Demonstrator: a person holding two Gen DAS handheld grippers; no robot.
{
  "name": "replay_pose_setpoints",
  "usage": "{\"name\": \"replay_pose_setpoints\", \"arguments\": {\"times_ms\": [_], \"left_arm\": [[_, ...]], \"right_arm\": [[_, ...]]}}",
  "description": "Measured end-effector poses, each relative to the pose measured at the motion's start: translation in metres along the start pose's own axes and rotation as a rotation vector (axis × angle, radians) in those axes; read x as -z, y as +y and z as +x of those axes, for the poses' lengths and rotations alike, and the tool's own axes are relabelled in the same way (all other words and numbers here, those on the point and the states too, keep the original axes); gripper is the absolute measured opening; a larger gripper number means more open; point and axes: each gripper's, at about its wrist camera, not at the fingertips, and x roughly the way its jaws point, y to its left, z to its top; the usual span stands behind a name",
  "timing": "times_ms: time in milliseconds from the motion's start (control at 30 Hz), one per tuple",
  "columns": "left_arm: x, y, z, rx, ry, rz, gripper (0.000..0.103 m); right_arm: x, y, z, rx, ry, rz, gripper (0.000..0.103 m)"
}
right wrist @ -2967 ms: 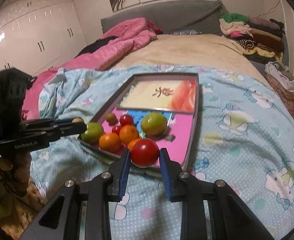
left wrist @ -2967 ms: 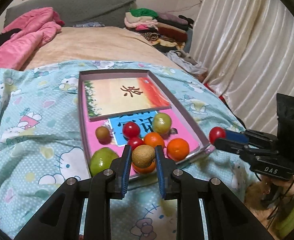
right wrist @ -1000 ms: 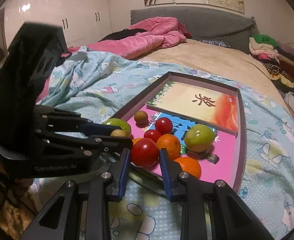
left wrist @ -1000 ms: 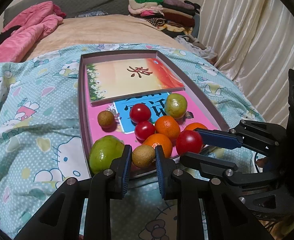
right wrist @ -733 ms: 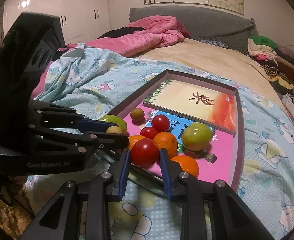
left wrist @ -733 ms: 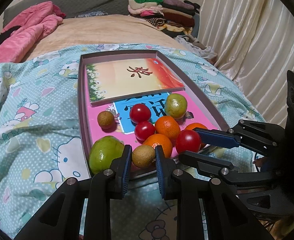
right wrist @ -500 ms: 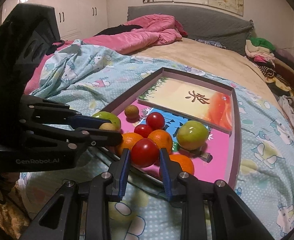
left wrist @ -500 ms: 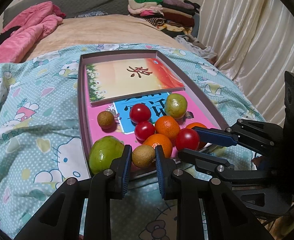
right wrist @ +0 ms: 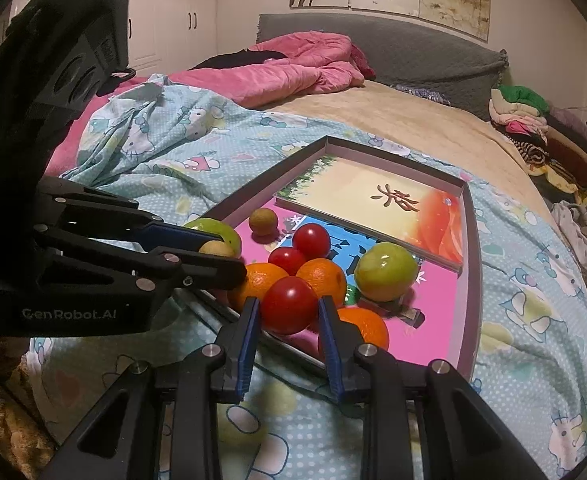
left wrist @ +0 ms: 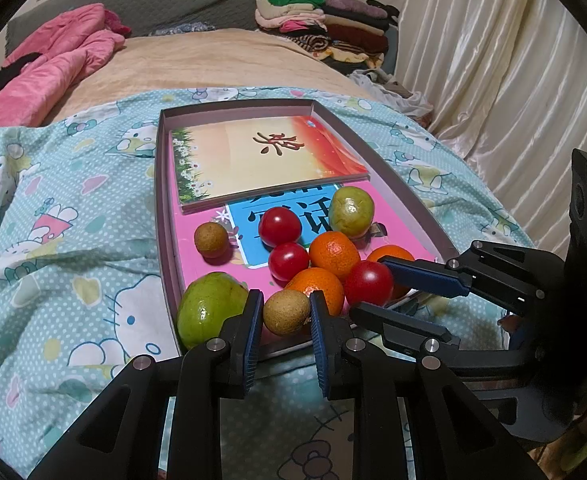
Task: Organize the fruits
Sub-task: 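Carry the tomato with the right tool while the left tool carries the brown fruit into the box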
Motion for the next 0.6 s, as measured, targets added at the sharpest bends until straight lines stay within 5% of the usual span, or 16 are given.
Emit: {"name": "replay_pose_setpoints", "arguments": {"times_ms": [600], "left_arm": [[-0.0002,-0.0012,0.0007,-0.005,0.000,0.007,0.024]], "right_arm": [[0.0004,-0.0061,-0.0059,0.025,-0.025,0.022,0.033]]}}
